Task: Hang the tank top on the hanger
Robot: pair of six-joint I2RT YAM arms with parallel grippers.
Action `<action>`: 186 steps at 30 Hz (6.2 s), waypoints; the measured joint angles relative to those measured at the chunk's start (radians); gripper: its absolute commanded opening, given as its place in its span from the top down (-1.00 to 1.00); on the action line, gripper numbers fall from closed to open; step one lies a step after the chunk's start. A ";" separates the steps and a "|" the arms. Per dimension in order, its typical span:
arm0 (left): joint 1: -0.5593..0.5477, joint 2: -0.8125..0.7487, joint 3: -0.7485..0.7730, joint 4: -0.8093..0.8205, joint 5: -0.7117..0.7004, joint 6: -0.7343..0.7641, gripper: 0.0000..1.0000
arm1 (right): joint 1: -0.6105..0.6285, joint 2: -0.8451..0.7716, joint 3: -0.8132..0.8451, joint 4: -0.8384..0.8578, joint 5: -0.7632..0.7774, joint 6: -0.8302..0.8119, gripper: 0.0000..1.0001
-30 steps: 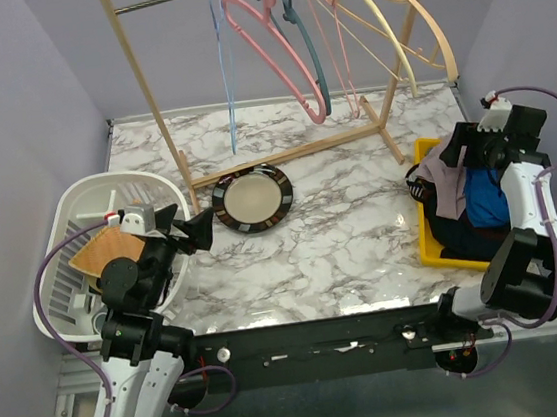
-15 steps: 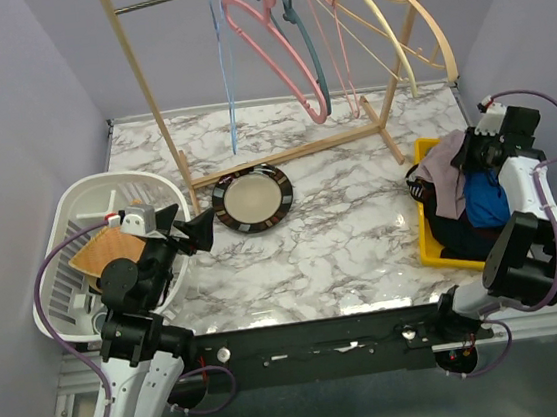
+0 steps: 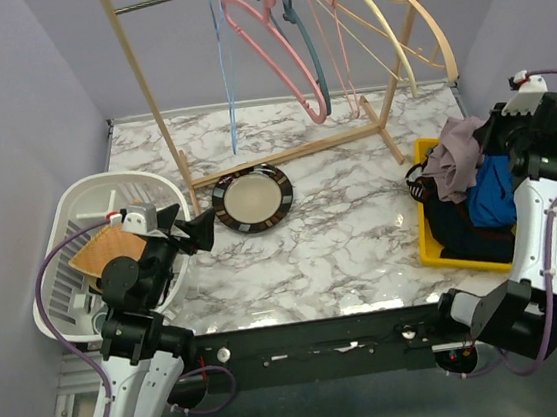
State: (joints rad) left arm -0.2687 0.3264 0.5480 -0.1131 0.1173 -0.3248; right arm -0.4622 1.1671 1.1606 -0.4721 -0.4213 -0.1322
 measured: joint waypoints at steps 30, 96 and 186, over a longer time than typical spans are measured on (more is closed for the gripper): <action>0.000 0.000 0.000 0.000 0.008 0.002 -0.97 | -0.011 -0.216 0.525 -0.244 -0.353 0.045 0.98; -1.038 0.777 0.194 0.042 -0.438 -0.351 -0.97 | 0.407 -0.218 -0.282 -0.089 -0.380 -0.100 -1.00; -0.773 0.681 -0.041 0.175 -0.342 -0.508 1.00 | 0.470 -0.119 -0.312 -0.214 -0.639 -0.398 -0.98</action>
State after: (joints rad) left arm -1.0420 1.0073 0.5072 0.0616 -0.2249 -0.8330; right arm 0.0074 1.0485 0.8490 -0.6857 -1.0607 -0.5304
